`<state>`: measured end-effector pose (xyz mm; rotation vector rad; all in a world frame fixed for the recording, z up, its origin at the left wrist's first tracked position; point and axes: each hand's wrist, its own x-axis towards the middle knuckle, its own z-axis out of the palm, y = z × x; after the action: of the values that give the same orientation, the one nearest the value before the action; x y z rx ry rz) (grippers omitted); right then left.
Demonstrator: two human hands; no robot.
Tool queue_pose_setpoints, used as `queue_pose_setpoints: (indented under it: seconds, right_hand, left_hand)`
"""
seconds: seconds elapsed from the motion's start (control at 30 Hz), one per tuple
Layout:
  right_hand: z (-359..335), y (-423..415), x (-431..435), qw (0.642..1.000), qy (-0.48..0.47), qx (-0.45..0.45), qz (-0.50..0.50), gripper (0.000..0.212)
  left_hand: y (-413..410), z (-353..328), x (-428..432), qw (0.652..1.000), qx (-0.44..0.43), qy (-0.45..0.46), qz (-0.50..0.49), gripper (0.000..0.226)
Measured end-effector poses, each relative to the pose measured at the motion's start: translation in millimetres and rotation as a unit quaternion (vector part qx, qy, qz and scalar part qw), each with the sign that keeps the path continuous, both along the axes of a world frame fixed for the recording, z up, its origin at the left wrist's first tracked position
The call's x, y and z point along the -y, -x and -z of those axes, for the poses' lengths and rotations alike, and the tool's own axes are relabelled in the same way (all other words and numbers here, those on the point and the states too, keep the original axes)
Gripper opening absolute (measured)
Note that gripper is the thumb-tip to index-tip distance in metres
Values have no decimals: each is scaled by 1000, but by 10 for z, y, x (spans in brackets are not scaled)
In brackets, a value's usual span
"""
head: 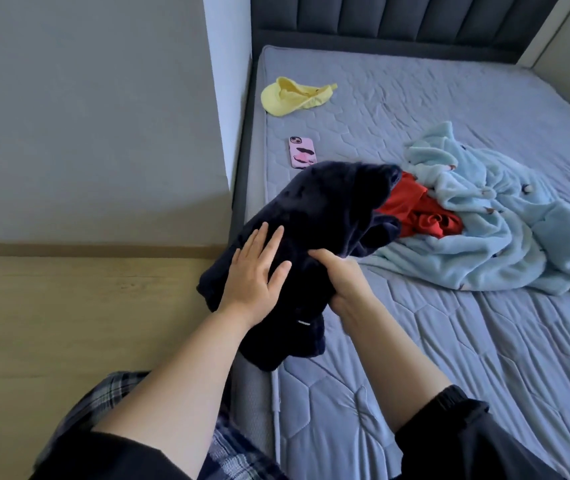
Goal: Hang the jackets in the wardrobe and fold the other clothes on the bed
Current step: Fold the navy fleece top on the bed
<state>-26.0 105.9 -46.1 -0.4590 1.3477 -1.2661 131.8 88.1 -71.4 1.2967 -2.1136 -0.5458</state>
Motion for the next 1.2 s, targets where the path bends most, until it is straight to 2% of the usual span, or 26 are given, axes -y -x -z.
queue_pose_setpoints:
  seconds: [0.13, 0.2, 0.27, 0.3, 0.37, 0.43, 0.5, 0.57, 0.63, 0.7, 0.8, 0.87, 1.03, 1.2]
  right_hand:
    - [-355, -537, 368, 988, 18, -143, -57, 32]
    - [-529, -881, 554, 965, 54, -231, -107, 22]
    - [-682, -1301, 749, 923, 98, -332, -169, 9]
    - [-739, -1538, 853, 895, 116, -382, -201, 7]
    - [-811, -2050, 1076, 837, 143, -464, -252, 17]
    - [-802, -2598, 1351, 796, 167, -505, -288, 18]
    - [-746, -3164, 1619, 769, 180, -524, -320, 11]
    - [-687, -3730, 1837, 746, 187, -533, -351, 14]
    - [-693, -4241, 1946, 723, 192, -541, -385, 17]
    - [-811, -4666, 1980, 706, 197, -540, -414, 17]
    - [-1168, -5081, 1992, 685, 190, -545, -444, 19]
    - [-1598, -5340, 1990, 678, 191, -537, -464, 20]
    - [-3094, -5932, 1953, 669, 210, -508, -500, 20]
    - [-4586, -6635, 1720, 629, 276, -491, -536, 11]
  left_hand:
    - [-340, -132, 100, 983, -145, -25, -111, 53]
    - [-586, -218, 239, 948, -264, -85, -158, 49]
    - [-884, -290, 441, 877, -418, -159, -178, 48]
    - [-1061, -312, 558, 827, -489, -207, -185, 50]
    - [-1511, -341, 753, 723, -593, -292, -200, 58]
    - [-2036, -317, 951, 679, -629, -317, -207, 64]
    - [-2574, -208, 1139, 662, -645, -311, -222, 67]
    - [-3108, -135, 1282, 652, -653, -295, -247, 67]
    - [-3563, -138, 1339, 628, -673, -287, -265, 67]
    - [-3921, -232, 1318, 603, -688, -283, -289, 69]
    - [-4272, -599, 1238, 586, -697, -272, -310, 70]
    - [-4532, -1020, 1211, 579, -696, -267, -330, 70]
    - [-5111, -2555, 1112, 567, -683, -245, -388, 67]
    - [-5759, -4054, 812, 530, -710, -196, -420, 67]
